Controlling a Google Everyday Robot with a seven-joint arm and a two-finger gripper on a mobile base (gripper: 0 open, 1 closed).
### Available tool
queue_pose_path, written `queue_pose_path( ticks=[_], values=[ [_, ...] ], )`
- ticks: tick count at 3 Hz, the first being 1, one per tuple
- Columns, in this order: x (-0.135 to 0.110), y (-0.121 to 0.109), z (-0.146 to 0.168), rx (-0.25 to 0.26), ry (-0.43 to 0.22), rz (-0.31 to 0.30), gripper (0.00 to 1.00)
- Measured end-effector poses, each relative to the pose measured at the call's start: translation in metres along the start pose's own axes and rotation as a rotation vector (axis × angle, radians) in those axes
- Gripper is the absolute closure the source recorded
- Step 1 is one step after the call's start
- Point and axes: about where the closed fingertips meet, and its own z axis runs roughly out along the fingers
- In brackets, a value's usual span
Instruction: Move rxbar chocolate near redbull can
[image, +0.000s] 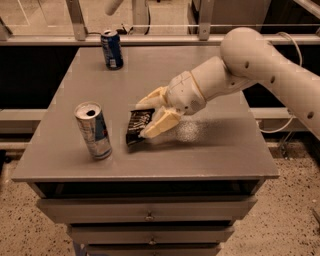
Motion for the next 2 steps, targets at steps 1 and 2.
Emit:
queue_pose_path(
  ticks=[1, 2],
  values=[
    [-0.0096, 0.0095, 0.0234, -0.052, -0.023, -0.029, 0.77],
    [-0.0122, 0.0126, 0.0317, -0.071, -0.029, -0.039, 0.53]
  ],
)
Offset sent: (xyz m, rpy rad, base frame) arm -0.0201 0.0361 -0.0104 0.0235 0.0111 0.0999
